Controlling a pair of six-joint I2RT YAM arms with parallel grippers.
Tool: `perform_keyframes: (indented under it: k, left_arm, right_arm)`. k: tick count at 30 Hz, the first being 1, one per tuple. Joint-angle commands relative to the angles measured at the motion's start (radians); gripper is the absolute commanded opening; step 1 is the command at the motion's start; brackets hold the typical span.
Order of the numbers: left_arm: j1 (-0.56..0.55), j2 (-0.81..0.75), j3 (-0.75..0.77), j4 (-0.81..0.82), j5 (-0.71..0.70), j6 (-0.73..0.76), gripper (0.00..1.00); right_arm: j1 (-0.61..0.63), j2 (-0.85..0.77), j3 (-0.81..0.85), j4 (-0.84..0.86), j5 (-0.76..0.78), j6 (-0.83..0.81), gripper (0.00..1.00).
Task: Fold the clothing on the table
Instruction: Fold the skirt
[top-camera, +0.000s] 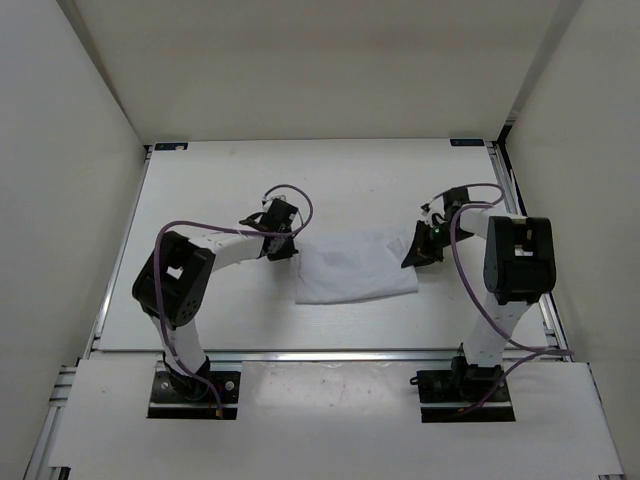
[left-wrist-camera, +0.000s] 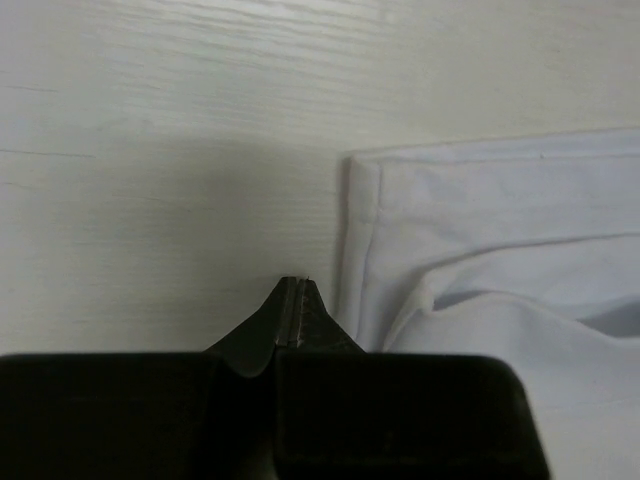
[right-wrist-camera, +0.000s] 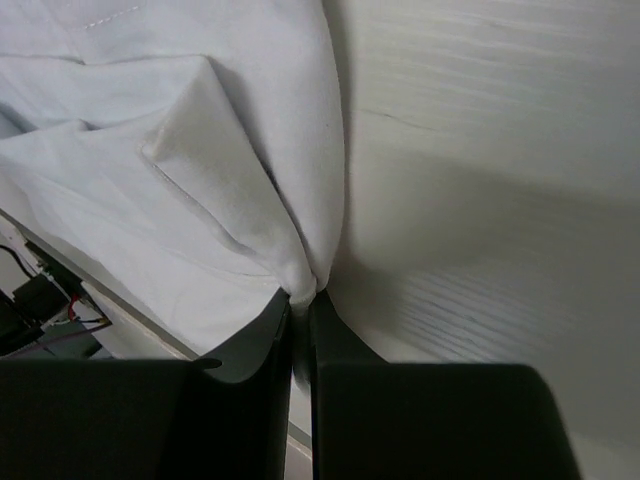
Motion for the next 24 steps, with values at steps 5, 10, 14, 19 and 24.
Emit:
perform_keyframes:
  k: [5, 10, 14, 19, 24]
  left_arm:
    - [-0.09, 0.037, -0.023, 0.047, 0.169, -0.056, 0.0]
    - [-0.099, 0.044, -0.028, 0.06, 0.2, -0.069, 0.0]
    - [-0.094, 0.036, -0.042, 0.064, 0.198, -0.073, 0.0]
    - [-0.084, 0.006, -0.063, 0.058, 0.201, -0.072, 0.0]
    - [-0.081, -0.005, -0.082, 0.067, 0.194, -0.075, 0.0]
  right_arm:
    - [-0.089, -0.071, 0.013, -0.052, 0.041, -0.018, 0.0]
    - [0.007, -0.121, 0.071, -0.066, 0.015, 0.014, 0.01]
    - [0.141, -0.164, 0.146, -0.078, -0.011, 0.046, 0.0]
    - [0.287, -0.158, 0.203, -0.054, -0.049, 0.101, 0.0]
    - [0.377, -0.08, 0.269, -0.02, -0.105, 0.138, 0.0]
